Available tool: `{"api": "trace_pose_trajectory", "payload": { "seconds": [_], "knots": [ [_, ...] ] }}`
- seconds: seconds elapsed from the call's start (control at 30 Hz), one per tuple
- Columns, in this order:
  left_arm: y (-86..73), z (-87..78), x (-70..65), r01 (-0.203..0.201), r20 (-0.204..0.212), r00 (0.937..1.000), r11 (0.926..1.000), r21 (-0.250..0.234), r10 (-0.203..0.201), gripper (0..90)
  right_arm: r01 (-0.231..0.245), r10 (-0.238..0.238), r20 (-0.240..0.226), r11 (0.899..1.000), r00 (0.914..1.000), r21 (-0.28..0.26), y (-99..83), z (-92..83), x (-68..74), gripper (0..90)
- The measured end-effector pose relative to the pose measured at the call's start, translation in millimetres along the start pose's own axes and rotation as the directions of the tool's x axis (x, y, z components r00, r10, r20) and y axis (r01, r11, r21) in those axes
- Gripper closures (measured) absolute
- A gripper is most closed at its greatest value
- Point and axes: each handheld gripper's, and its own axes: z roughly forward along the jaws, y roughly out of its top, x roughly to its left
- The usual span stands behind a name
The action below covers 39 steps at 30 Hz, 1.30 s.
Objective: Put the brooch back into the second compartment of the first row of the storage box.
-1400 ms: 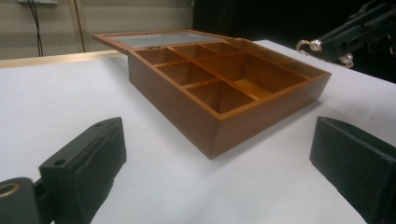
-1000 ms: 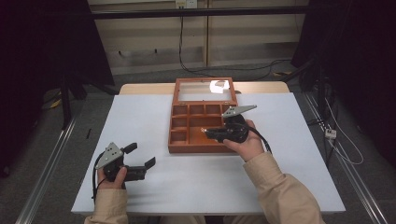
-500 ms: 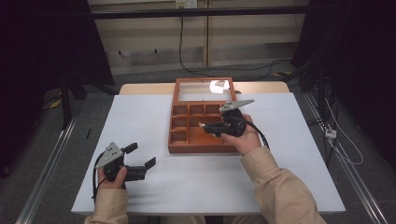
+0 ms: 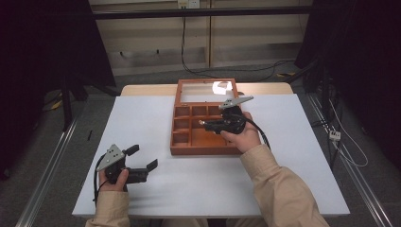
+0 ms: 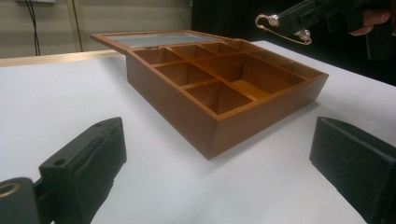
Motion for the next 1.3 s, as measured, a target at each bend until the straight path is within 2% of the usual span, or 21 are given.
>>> {"api": "trace_pose_trajectory", "payload": {
  "seconds": [0.9, 1.3],
  "knots": [
    [-0.1, 0.1, -0.5, -0.001, 0.001, 1.0000, 1.0000, 0.003, 0.001, 3.5, -0.007, 0.007, 0.044, 1.000, 0.9990, 0.002, 10.5, 10.3, -15.9, 81.0],
    [0.0, 0.2, -0.5, 0.003, 0.002, 1.0000, 1.0000, 0.002, -0.003, 3.5, -0.008, 0.008, 0.043, 1.000, 0.9991, -0.003, 15.7, 14.2, -20.7, 81.0]
  ]
}}
